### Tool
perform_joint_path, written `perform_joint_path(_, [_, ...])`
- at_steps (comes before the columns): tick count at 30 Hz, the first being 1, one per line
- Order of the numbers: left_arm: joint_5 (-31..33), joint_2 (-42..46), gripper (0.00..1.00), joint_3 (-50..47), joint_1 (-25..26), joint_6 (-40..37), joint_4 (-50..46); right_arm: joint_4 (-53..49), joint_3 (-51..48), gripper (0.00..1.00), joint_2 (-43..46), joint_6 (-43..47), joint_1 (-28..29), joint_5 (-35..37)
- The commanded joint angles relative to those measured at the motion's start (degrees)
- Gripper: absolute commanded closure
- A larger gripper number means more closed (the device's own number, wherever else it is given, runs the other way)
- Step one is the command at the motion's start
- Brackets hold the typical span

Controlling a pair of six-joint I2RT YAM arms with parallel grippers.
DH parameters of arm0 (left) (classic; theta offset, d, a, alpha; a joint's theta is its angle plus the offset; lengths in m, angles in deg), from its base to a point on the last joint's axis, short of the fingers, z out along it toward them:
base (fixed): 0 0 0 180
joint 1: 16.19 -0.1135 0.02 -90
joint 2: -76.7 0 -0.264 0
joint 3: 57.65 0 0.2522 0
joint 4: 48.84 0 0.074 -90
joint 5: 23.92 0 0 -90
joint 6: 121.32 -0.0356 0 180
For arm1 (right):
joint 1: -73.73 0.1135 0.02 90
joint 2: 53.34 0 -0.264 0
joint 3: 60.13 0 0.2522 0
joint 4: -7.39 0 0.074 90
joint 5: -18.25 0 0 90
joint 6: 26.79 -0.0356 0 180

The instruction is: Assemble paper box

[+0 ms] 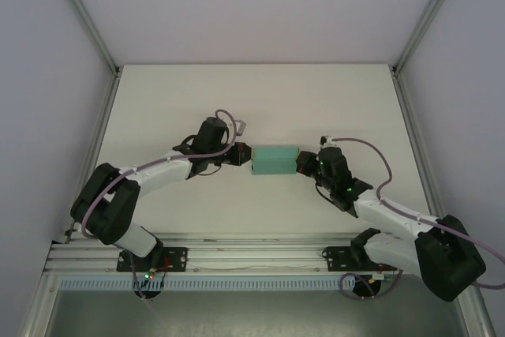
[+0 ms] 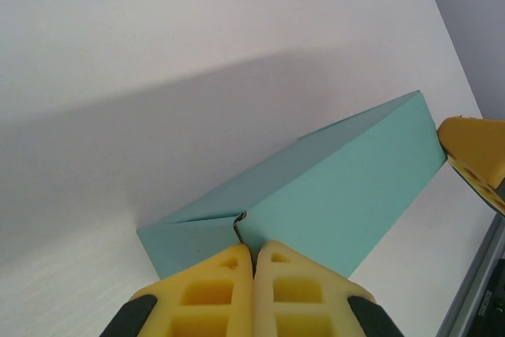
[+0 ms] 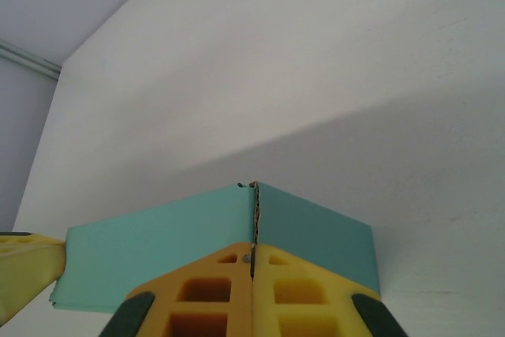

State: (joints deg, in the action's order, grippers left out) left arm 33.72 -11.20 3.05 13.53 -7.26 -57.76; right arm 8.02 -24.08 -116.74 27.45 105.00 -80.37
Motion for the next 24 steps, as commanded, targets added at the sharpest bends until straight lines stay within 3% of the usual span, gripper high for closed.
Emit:
perform_joint_path(1, [4.07, -4.64, 1.00, -4.10, 0.18, -1.99, -8.02, -16.23, -5.09, 0.99, -6.63, -1.24, 0.11, -1.31])
perform_joint_path(8, [3.60, -3.13, 1.00, -2.19, 0.22, -1.72, -10.64, -21.29, 0.49, 1.00, -3.78, 1.03, 0.15, -0.65])
perform_joint_path(9, [3.79, -2.73, 0.93, -1.43, 0.17, -1.50, -11.35, -21.83, 1.56, 1.00, -3.18, 1.34, 0.15, -0.60])
perform_joint_path(11, [4.05, -2.28, 0.65, 0.52, 0.17, -1.76, -12.75, -23.32, 4.50, 0.95, -2.87, 2.35, 0.12, -0.32])
perform_joint_path(14, [5.56, -1.86, 0.41, 3.42, 0.17, -1.92, -13.90, -24.55, 8.79, 0.81, -2.90, 5.65, 0.17, -0.51])
perform_joint_path(18, [6.05, -1.27, 0.36, 7.43, 0.17, -2.54, -14.44, -28.60, 15.55, 0.72, -3.40, 8.36, 0.07, 1.87])
perform_joint_path(22, [7.75, 0.19, 0.14, 10.30, 0.14, -2.71, -14.80, -30.78, 21.08, 0.61, -4.19, 10.33, 0.05, 3.37])
perform_joint_path(24, [8.79, 1.40, 0.12, 11.28, 0.17, -3.42, -15.10, -31.15, 22.93, 0.59, -4.12, 11.22, 0.07, 3.58])
